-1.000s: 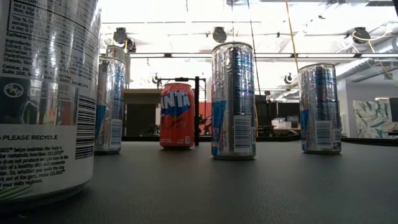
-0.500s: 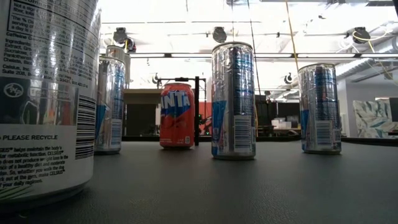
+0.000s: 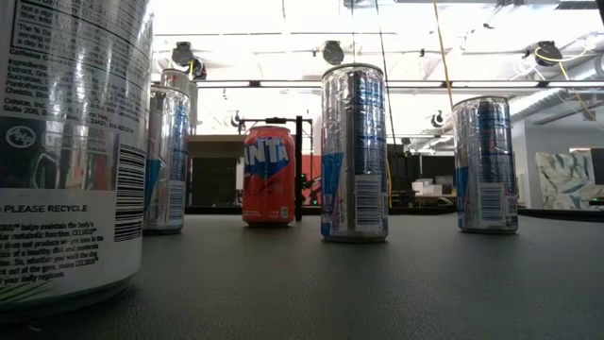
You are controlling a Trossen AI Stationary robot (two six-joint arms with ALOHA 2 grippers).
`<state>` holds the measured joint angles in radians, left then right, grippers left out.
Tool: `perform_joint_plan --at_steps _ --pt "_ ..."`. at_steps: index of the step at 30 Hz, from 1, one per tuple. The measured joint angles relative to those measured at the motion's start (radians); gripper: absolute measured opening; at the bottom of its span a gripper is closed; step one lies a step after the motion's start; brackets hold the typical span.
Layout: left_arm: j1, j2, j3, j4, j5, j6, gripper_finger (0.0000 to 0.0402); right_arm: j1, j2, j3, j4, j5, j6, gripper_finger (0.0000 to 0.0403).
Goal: Place canned beverage on shelf
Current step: Put the top pink soda can on the shelf
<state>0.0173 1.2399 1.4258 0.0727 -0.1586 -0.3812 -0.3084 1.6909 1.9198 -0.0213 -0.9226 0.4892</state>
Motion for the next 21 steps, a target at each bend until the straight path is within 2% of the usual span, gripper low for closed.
perform_joint_plan --at_steps 7,16,21 --pt "0.030 0.037 0.000 0.059 0.103 -0.006 0.0391 0.008 0.000 0.000 -0.019 0.000 -0.004 0.0279" --pt "0.021 0.057 0.000 0.070 0.098 -0.026 0.0389 0.007 -0.001 0.000 -0.050 0.008 -0.029 0.0279" --pt "0.021 0.057 0.000 0.065 0.099 -0.045 0.0357 0.008 -0.001 0.000 -0.067 0.010 -0.041 0.0279"
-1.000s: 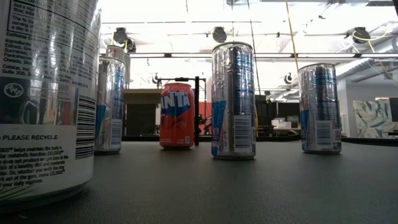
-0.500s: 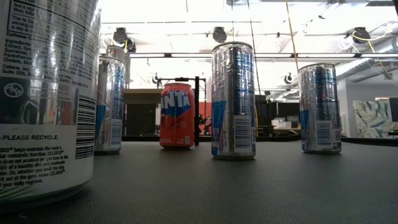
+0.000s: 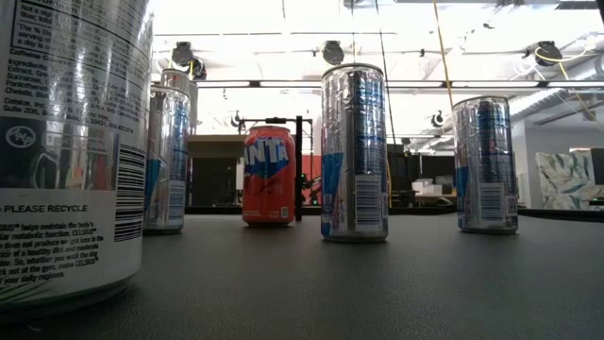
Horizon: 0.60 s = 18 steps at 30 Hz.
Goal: Place canned beverage on shelf
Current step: Put the top pink soda can on the shelf
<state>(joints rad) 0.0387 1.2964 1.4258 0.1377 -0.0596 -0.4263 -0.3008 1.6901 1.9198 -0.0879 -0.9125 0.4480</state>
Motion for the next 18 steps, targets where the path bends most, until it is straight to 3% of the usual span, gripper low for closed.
perform_joint_plan --at_steps 7,18 --pt "0.000 -0.001 0.000 -0.048 0.005 -0.013 0.0308 0.000 0.000 0.000 -0.007 0.017 -0.012 0.0279" --pt "0.000 -0.005 0.000 -0.051 0.008 0.008 0.0300 0.000 0.000 0.000 -0.021 0.018 -0.010 0.0281"
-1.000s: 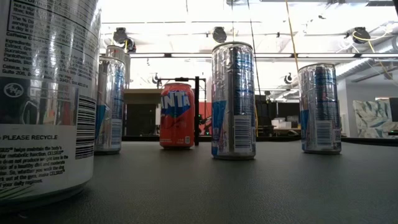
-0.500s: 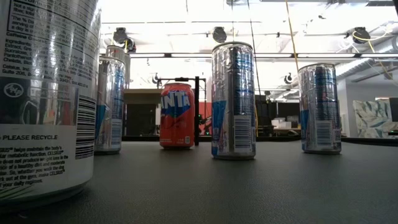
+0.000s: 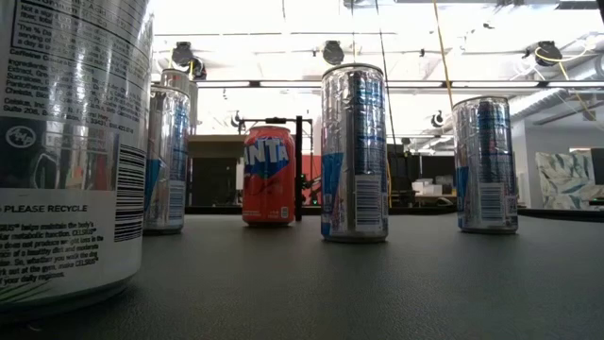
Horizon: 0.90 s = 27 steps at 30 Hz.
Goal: Place canned beverage on shelf
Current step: Put the top pink soda can on the shelf
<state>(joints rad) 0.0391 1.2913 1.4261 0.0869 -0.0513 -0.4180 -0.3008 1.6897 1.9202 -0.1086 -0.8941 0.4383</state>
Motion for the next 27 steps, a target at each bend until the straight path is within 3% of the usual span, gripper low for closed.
perform_joint_plan --at_steps 11,22,27 --pt "-0.005 -0.011 -0.001 -0.009 -0.013 0.010 0.0299 -0.006 0.000 0.002 -0.015 0.030 0.044 0.0328" --pt "-0.009 -0.061 -0.001 -0.089 -0.058 0.008 0.0299 -0.029 0.000 0.001 -0.042 -0.007 0.099 0.0331" --pt "-0.023 -0.106 -0.001 -0.108 -0.133 0.040 0.0299 -0.059 0.000 0.001 -0.069 -0.028 0.099 0.0331"
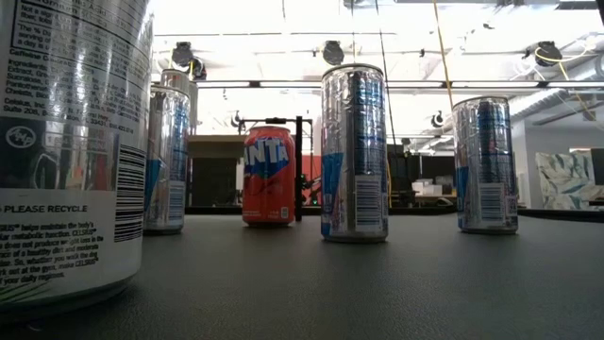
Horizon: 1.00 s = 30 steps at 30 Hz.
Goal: Place canned beverage on shelf
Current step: Put the top pink soda can on the shelf
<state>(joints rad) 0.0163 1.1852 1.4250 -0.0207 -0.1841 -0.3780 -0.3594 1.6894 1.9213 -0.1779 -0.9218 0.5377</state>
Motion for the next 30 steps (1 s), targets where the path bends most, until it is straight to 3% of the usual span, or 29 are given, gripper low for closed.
perform_joint_plan --at_steps 4,12,16,30 --pt "-0.021 -0.039 0.000 -0.038 -0.134 0.045 0.0299 -0.028 0.000 0.000 -0.001 0.000 -0.001 0.0331" --pt "-0.064 -0.082 0.000 -0.049 -0.566 0.202 0.0299 -0.054 0.000 0.000 0.000 0.000 0.001 0.0332" --pt "-0.066 -0.100 0.000 -0.085 -0.717 0.203 0.0299 -0.051 0.000 0.000 -0.001 0.000 0.021 0.0332" --pt "-0.007 -0.313 0.001 -0.099 -0.829 0.323 0.0299 -0.054 0.000 -0.002 -0.068 -0.078 -0.001 0.0332"
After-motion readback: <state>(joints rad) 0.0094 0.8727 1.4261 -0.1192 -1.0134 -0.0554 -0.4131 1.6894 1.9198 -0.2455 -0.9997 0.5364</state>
